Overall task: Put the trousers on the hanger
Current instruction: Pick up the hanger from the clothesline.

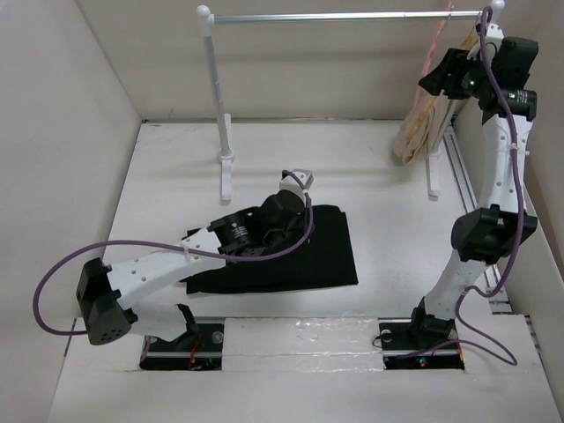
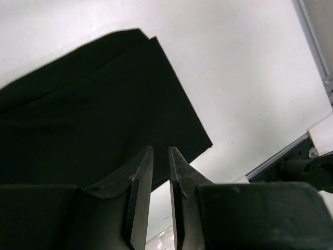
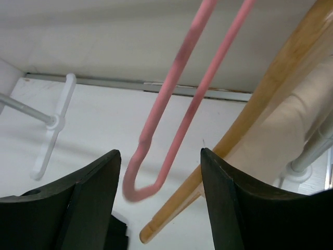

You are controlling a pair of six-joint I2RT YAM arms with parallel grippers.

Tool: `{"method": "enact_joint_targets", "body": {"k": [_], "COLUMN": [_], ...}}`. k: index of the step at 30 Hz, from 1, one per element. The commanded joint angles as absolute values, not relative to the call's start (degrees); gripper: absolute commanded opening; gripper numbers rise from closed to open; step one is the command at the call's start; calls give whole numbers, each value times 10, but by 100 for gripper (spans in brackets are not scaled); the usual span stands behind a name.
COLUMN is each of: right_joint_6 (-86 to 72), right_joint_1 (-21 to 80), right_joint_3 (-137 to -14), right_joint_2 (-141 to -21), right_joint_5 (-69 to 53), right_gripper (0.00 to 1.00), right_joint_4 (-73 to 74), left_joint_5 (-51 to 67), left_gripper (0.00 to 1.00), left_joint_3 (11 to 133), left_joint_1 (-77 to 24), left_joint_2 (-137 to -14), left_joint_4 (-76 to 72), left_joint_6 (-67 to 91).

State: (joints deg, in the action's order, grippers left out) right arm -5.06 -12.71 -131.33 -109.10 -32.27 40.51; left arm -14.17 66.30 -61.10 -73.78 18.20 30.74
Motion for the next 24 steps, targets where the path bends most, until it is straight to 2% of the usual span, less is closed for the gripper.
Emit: {"method": "enact_joint_targets", "body": {"k": [1, 9, 13, 17, 22, 24], "right_joint_6": [-67, -94, -105, -111, -155, -171], "right_joint_1": [-127, -116, -111, -98, -93, -87], "right_joint_3": [-1311, -1252, -1248, -1264, -1220, -1212], "right_joint_2": [-1057, -1048, -1063, -1077, -1076, -1078], "right_joint_5": [-384, -379, -381, -375, -402, -403], "right_gripper": [68, 60, 59, 54, 60, 60], "right_joint_4": [356, 311, 295, 297, 221, 207], "left_joint_5": [-134, -134, -134, -134, -134, -138], "left_gripper": [17, 20, 20, 21, 21, 21], "left_joint_3": [641, 623, 614, 610, 599, 599], "left_joint_1": [-612, -612, -612, -612, -612, -612], "left_joint_2": [-722, -716, -710, -710, -706, -704], "left_joint_4": [163, 168, 169, 175, 171, 172], "left_joint_6": [321, 340, 345, 353, 364, 366]}}
